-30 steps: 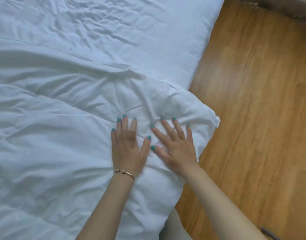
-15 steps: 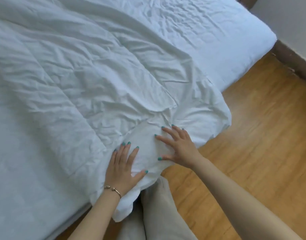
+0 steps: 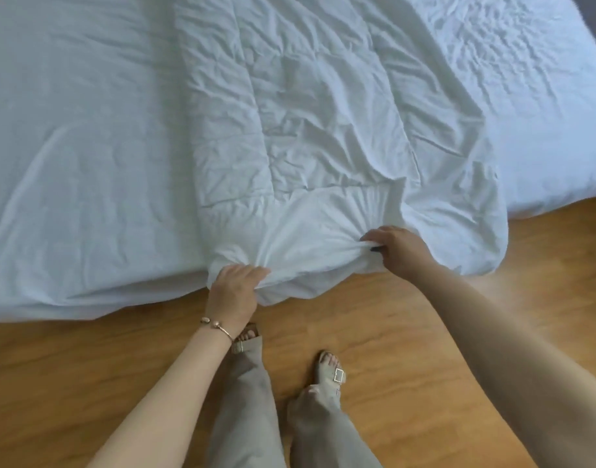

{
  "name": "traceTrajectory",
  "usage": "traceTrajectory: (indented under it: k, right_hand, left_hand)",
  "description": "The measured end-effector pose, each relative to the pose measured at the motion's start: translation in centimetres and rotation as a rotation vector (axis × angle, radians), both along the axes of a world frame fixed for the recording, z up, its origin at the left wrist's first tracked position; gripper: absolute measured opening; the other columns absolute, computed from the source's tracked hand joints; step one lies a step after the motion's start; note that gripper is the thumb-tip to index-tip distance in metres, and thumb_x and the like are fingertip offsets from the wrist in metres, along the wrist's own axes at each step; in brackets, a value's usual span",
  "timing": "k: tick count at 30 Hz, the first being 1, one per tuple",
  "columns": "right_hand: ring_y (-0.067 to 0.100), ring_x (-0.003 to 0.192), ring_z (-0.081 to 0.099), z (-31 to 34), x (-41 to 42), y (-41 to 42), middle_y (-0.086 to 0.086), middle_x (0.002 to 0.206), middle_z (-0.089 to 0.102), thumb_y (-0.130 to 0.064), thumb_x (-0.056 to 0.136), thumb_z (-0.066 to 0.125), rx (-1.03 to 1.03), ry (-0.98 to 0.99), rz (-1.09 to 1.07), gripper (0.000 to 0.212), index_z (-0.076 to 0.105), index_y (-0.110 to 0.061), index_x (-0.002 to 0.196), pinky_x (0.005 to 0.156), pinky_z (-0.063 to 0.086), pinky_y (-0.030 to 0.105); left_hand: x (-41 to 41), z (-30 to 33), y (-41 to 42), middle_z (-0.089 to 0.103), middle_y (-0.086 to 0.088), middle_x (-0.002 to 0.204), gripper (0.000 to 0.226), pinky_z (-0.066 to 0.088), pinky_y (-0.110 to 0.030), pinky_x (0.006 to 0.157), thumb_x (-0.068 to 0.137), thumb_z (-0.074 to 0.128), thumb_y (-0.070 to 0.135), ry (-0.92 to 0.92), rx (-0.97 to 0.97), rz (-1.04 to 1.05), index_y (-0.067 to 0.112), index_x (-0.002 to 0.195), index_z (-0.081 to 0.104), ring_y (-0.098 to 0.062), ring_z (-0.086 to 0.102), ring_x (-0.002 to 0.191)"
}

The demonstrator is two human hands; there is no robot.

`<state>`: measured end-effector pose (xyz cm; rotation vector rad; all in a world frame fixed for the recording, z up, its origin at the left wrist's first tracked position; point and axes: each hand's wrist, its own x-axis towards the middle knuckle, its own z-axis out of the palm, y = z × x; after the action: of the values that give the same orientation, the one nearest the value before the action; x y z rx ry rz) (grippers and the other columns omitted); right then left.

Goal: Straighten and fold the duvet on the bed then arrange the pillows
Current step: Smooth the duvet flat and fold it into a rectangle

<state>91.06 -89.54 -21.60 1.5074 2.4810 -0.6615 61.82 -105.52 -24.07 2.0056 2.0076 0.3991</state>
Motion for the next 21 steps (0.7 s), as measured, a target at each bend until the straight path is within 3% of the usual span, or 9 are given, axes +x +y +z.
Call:
traceTrajectory:
  k: [2,4,7,9,12,14,17,19,21]
  right_hand:
    - [0.022,0.105,0.058,0.3,1.1,-0.7,-0.001,0.108,0.066,-0.001,0.089,0.053,-0.095,-0.037,0.068,0.040,0.069,-0.029,0.114,0.080,0.050,0.039]
    - [0.019,0.109,0.056,0.0,1.9,-1.8,-0.003,0.112,0.063,-0.011,0.091,0.059,-0.142,-0.061,0.108,0.034,0.067,-0.033,0.117,0.082,0.049,0.036]
    - [0.020,0.113,0.053,-0.5,3.1,-1.9,-0.003,0.115,0.061,-0.031,0.097,0.053,-0.031,-0.121,0.118,0.028,0.062,-0.037,0.123,0.083,0.045,0.034]
    - [0.021,0.119,0.047,-0.9,5.3,-2.1,-0.006,0.126,0.054,-0.046,0.097,0.047,0.008,-0.260,0.186,0.035,0.051,-0.044,0.133,0.090,0.040,0.034]
    - [0.026,0.131,0.040,-1.3,8.3,-3.5,-0.006,0.146,0.040,-0.051,0.090,0.058,0.137,-0.334,0.302,0.057,0.037,-0.046,0.142,0.098,0.038,0.039]
    - [0.030,0.139,0.034,-1.3,8.7,-3.8,-0.002,0.155,0.031,-0.046,0.089,0.060,0.262,-0.207,0.287,0.064,0.032,-0.042,0.147,0.103,0.038,0.043]
    - [0.022,0.149,0.007,-1.2,8.3,-2.6,-0.010,0.162,0.004,-0.049,0.098,0.039,0.039,-0.250,0.172,0.061,0.011,-0.042,0.152,0.115,0.021,0.044]
    - [0.019,0.148,0.011,-1.4,7.9,-2.3,-0.012,0.161,0.009,-0.051,0.098,0.036,-0.238,-0.426,0.127,0.057,0.015,-0.042,0.151,0.115,0.024,0.046]
    - [0.023,0.144,0.023,-1.6,7.0,-3.4,-0.009,0.160,0.018,-0.052,0.097,0.039,-0.412,-0.476,0.098,0.057,0.022,-0.040,0.151,0.113,0.027,0.046]
  left_hand:
    - [0.8,1.1,-1.1,0.072,-0.001,0.099,0.052,0.054,-0.036,0.075,0.066,0.068,-0.013,0.024,-0.219,0.003,0.018,0.108,0.071,-0.027,0.068,0.091]
    - [1.5,1.3,-1.6,0.062,0.008,0.122,0.053,0.051,-0.035,0.084,0.086,0.050,-0.002,0.109,-0.432,0.061,0.031,0.127,0.057,-0.019,0.058,0.114]
    - [2.8,1.5,0.2,0.056,0.008,0.128,0.048,0.043,-0.031,0.091,0.087,0.046,0.010,0.157,-0.584,0.079,0.035,0.129,0.052,-0.018,0.052,0.117]
    - [4.3,1.4,1.1,0.057,0.006,0.124,0.043,0.037,-0.033,0.096,0.084,0.050,0.024,0.171,-0.528,-0.019,0.031,0.126,0.054,-0.019,0.051,0.116]
    - [7.9,1.0,1.3,0.060,0.000,0.121,0.045,0.029,-0.038,0.103,0.079,0.053,0.037,0.179,-0.171,-0.180,0.026,0.122,0.059,-0.025,0.052,0.117]
    - [10.2,0.4,2.3,0.040,-0.005,0.146,0.061,0.013,-0.053,0.113,0.079,0.048,0.051,0.230,-0.075,-0.116,0.034,0.138,0.045,-0.030,0.033,0.137]
    - [11.6,-1.1,2.8,-0.021,0.005,0.159,0.073,-0.010,-0.061,0.110,0.086,0.036,0.064,0.156,-0.527,0.053,0.053,0.147,-0.002,-0.024,-0.018,0.146]
    - [11.9,-2.4,1.4,-0.024,0.010,0.158,0.072,-0.001,-0.057,0.116,0.088,0.041,0.061,0.054,-0.791,0.019,0.049,0.149,0.005,-0.018,-0.014,0.147]
    - [12.3,-2.5,-1.1,-0.014,0.012,0.160,0.068,0.010,-0.047,0.120,0.090,0.045,0.056,-0.199,-0.986,0.047,0.045,0.150,0.015,-0.017,0.003,0.149]
